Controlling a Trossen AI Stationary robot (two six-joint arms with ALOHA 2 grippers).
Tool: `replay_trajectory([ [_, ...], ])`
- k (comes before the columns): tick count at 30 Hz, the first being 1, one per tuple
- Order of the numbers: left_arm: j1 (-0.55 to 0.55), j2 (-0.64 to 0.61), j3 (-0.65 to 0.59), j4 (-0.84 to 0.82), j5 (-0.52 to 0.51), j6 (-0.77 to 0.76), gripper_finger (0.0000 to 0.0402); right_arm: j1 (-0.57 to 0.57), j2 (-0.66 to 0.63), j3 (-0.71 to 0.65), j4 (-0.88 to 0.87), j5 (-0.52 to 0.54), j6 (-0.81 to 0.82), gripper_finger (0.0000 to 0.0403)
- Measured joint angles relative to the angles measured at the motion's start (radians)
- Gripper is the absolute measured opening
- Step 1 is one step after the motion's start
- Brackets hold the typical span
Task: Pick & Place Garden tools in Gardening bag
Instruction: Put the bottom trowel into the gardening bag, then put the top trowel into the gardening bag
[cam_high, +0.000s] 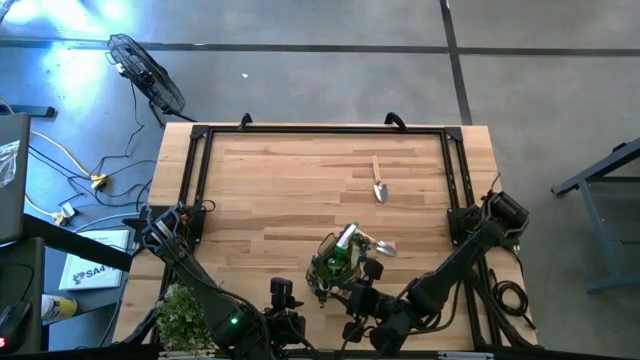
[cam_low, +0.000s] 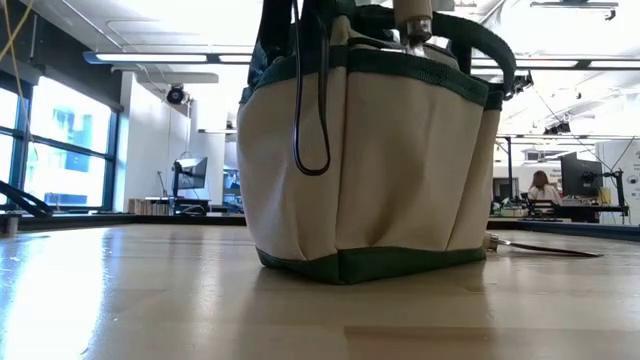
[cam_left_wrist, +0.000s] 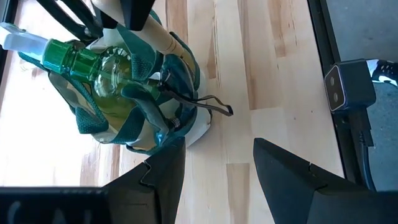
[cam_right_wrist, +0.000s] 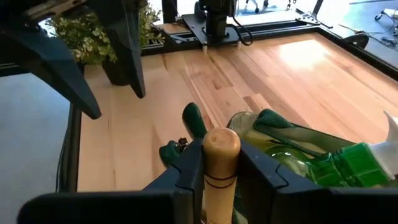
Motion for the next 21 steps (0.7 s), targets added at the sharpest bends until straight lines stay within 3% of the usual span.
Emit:
replay_trajectory([
  [11, 0.000, 0.000, 0.000, 0.000, 0.000, -0.005, 0.0182, -0.002, 0.000, 0.000, -0.007, -0.054, 0.017, 0.0149],
  [17, 0.000, 0.000, 0.000, 0.000, 0.000, -0.013, 0.0182, -0.002, 0.000, 0.000, 0.017, -0.012, -0.032, 0.0193],
  [21, 0.000, 0.000, 0.000, 0.000, 0.000, -0.013, 0.0182, 0.004, 0.000, 0.000, 0.107, 0.077, -0.175, 0.0226],
])
